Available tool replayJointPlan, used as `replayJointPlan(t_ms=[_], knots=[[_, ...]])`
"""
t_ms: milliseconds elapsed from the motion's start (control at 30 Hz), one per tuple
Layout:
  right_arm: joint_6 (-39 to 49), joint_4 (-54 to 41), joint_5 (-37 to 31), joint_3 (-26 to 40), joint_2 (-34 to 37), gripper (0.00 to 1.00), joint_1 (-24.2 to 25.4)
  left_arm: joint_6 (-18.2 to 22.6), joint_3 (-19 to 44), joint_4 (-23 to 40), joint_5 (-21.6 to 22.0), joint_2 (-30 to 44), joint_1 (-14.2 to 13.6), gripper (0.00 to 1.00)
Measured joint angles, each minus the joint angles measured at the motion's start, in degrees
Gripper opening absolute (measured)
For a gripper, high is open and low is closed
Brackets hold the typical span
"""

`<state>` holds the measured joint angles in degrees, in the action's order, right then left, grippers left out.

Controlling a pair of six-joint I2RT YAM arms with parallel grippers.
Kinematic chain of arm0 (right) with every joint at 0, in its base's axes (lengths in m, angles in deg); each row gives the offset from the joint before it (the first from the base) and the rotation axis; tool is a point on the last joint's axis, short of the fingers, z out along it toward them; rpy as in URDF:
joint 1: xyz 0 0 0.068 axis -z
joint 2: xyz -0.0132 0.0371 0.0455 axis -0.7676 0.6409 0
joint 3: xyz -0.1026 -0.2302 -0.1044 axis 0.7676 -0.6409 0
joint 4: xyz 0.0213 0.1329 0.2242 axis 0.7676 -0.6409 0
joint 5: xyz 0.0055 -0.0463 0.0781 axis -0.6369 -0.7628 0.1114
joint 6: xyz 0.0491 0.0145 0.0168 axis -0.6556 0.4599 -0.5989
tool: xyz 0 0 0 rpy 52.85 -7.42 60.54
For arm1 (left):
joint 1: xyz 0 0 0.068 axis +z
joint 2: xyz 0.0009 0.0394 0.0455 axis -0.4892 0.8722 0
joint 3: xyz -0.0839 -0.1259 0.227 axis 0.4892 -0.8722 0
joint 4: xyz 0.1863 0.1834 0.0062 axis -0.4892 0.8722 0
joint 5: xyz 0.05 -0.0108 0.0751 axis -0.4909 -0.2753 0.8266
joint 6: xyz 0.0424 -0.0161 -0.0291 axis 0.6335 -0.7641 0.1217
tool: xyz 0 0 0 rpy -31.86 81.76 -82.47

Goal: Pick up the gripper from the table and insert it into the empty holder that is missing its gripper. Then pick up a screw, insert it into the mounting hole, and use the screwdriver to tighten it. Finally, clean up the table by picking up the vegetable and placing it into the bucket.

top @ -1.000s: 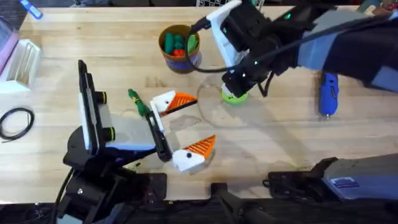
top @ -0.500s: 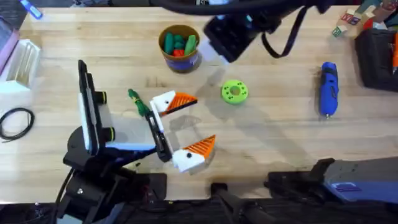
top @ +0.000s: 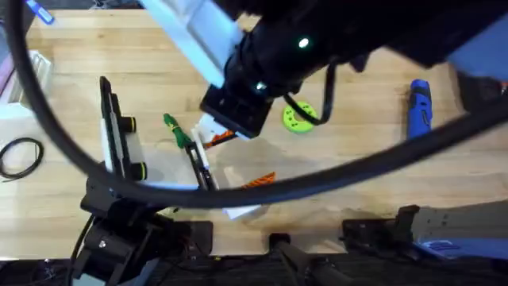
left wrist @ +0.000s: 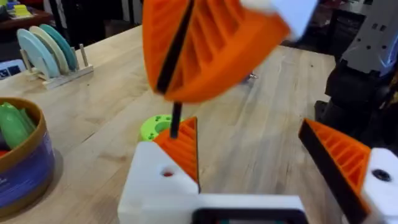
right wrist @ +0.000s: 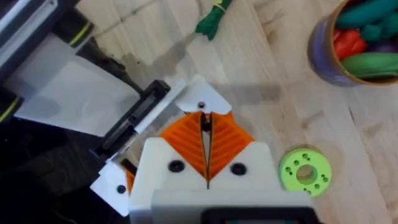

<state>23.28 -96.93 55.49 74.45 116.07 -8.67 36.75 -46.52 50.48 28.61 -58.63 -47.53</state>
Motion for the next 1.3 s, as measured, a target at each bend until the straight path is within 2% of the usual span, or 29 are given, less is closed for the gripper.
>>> replayJointPlan(t_ms=[300, 1300], knots=[[-0.01, 0.18, 0.11, 0.00, 3.06, 0.007, -0.65, -0.01, 0.00, 0.00, 0.00, 0.00, 0.00, 0.987], [-0.22, 0.61, 0.59, 0.04, 6.00, 0.006, -0.65, -0.47, 0.00, 0.07, -0.28, 0.00, 0.00, 0.985]])
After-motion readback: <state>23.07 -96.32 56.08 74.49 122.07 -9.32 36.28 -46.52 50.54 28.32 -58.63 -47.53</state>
